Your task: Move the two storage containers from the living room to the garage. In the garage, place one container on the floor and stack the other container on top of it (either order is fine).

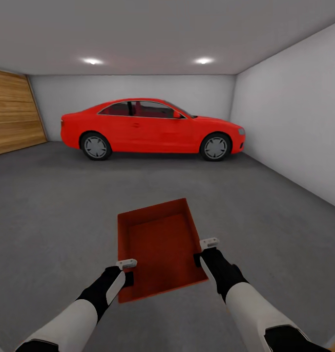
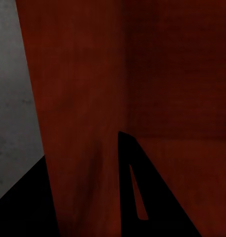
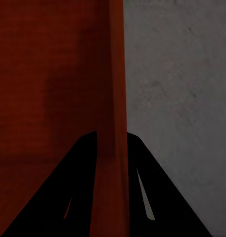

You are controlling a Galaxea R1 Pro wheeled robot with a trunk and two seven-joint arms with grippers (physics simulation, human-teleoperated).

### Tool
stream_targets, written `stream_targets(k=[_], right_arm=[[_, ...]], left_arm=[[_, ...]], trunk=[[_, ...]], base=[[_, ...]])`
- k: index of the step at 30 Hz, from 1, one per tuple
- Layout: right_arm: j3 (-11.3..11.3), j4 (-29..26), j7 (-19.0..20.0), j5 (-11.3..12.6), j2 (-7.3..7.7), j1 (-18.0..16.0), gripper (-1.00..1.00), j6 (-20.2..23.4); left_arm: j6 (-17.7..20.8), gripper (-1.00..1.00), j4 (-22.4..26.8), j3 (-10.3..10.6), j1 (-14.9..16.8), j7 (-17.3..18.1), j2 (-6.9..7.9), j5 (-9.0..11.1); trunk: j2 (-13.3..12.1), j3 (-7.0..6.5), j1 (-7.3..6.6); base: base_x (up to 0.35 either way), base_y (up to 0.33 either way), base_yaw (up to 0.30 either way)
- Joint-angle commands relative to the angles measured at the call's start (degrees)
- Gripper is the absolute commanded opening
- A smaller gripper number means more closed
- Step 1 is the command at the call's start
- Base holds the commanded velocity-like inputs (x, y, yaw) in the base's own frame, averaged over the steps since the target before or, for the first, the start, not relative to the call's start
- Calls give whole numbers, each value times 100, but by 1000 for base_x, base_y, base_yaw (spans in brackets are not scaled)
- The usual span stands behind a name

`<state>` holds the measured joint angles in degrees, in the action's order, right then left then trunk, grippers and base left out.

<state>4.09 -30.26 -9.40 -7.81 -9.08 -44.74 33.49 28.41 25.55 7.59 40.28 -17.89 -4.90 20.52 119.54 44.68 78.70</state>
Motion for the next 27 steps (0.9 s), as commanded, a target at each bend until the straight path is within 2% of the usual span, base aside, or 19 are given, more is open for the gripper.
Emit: stream_targets(k=[1,5,18,27], right_arm=[[-31,-15,236,377,-15,-5,-100,-141],[-31,-15,236,377,-15,-2,-100,-141],[-31,-15,236,377,-15,-6,-100,-141],[-31,-15,236,377,-15,-2,-100,-141]], left_arm=[[24,-100,-15,-82,-2,-3,-3,-39],[24,-100,-15,-82,-2,-4,-3,-39],[24,-100,-6,-82,-2,-4,-3,-39],[24,-100,-6,-82,-2,-4,-3,-39]], trunk=[[0,-1,0],[0,-1,0],[0,-1,0],[0,-1,0]], base=[[335,99,0],[193,64,0],[23,4,0],[279,0,0]])
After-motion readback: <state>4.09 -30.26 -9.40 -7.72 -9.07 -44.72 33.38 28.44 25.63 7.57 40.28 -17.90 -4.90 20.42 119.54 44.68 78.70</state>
